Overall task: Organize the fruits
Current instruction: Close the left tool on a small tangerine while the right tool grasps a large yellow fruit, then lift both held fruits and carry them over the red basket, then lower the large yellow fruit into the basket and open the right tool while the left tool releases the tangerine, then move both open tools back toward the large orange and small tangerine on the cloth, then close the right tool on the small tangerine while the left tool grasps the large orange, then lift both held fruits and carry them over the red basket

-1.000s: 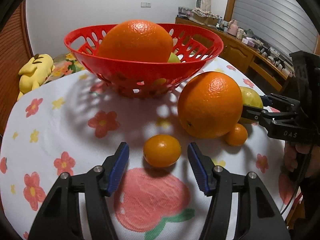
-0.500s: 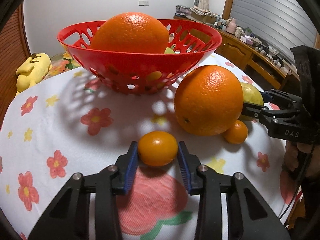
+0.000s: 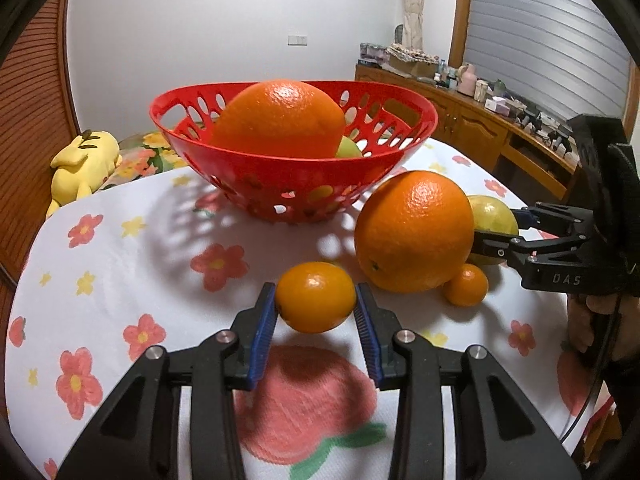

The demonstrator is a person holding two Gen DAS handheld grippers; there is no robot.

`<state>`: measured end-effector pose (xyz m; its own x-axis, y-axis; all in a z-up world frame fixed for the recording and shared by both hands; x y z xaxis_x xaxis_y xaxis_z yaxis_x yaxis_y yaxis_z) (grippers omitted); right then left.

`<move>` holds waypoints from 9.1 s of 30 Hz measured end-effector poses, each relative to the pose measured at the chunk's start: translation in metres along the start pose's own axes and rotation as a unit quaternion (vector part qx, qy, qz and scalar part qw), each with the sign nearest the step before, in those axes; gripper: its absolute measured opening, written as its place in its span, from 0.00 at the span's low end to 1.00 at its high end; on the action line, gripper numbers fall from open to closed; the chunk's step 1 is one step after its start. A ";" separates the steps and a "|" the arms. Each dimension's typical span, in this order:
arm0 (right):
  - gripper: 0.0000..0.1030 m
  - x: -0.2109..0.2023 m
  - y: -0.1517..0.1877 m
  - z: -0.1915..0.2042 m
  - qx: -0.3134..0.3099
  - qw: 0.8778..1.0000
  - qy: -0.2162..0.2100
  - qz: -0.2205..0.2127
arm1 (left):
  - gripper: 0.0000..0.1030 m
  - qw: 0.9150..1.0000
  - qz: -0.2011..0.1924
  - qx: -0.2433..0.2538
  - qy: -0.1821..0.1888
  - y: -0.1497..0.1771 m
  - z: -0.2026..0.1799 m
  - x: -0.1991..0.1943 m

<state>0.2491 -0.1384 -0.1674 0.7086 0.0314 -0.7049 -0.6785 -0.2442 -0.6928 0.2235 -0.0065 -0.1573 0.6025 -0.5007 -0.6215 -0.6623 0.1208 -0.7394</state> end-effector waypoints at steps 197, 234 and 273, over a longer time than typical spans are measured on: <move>0.31 -0.023 0.022 0.040 -0.029 0.996 -0.069 0.037 | 0.69 0.999 -0.018 0.008 0.044 -0.036 -0.039 -0.016; 0.31 -0.056 0.058 -0.025 0.031 0.998 -0.059 0.012 | 0.83 0.998 0.054 0.021 0.034 -0.044 -0.069 0.061; 0.31 -0.054 0.060 -0.023 0.030 0.998 -0.056 0.006 | 0.81 0.999 0.022 0.012 0.036 -0.017 -0.063 0.011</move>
<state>0.1745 -0.1771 -0.1670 0.6771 0.1375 -0.7229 -0.6988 -0.1877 -0.6903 0.2134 -0.0682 -0.1356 0.5390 -0.5540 -0.6345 -0.6766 0.1640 -0.7179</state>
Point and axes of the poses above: each gripper's, at about its wrist camera, not at the fingertips, and x roughly the way its jaws point, z to its left, y to its underside, the point moved 8 cm from there along x, roughly the way its jaws point, and after that the axes turned 15 degrees about y, right-handed, at the moved point
